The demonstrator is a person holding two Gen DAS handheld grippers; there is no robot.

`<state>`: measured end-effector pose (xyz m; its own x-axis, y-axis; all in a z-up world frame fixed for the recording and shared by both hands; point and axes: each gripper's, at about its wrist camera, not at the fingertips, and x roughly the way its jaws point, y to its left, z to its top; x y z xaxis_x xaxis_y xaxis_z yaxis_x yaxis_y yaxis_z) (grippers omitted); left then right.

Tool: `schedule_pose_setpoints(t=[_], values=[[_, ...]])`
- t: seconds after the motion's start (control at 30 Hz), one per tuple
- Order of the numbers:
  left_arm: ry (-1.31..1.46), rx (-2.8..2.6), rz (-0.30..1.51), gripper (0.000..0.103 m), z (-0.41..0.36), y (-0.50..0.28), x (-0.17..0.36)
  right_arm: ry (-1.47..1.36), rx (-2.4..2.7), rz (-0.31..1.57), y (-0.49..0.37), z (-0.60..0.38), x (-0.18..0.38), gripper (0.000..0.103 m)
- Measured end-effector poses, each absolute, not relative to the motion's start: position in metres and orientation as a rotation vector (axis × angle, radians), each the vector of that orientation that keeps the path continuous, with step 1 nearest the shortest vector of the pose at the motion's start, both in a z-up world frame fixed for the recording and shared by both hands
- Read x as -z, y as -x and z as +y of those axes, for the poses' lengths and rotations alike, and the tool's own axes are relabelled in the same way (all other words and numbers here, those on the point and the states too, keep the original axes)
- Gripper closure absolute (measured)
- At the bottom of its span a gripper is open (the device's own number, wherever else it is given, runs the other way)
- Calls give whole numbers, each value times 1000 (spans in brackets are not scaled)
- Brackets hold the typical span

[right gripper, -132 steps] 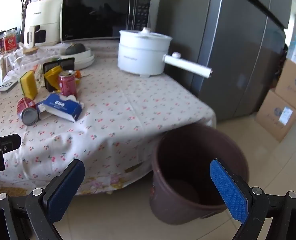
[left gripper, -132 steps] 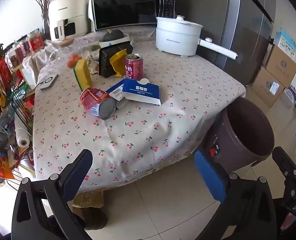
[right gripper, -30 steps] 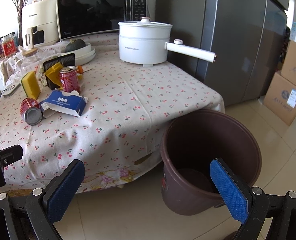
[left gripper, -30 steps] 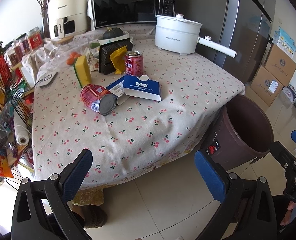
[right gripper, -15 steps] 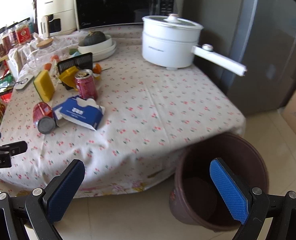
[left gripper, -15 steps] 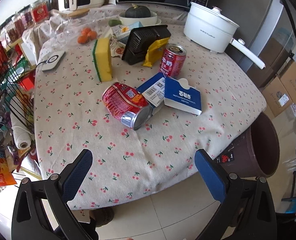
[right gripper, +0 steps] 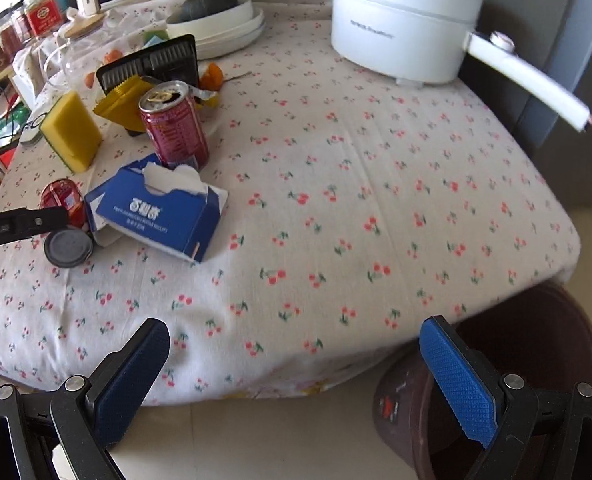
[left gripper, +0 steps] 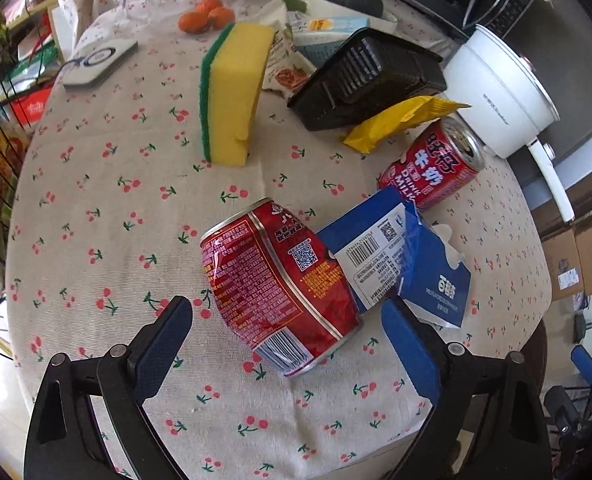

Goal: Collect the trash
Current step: 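Grasp the red drink can with the left tool while the right tool grasps the blue biscuit box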

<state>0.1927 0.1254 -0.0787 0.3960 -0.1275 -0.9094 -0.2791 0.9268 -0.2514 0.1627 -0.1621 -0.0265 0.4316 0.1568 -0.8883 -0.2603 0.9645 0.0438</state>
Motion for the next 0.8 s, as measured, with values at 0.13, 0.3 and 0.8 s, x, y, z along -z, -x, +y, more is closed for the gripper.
schedule_pose_setpoints(t=[0.13, 0.3, 0.8], values=[[429, -119, 1186, 20, 130, -200, 91, 153, -253, 1090, -176, -148, 35, 0], [415, -74, 1180, 39, 132, -200, 87, 87, -302, 1119, -191, -129, 48, 0], [316, -108, 1158, 39, 183, -167, 81, -122, -477, 1191, -245, -76, 73, 0]])
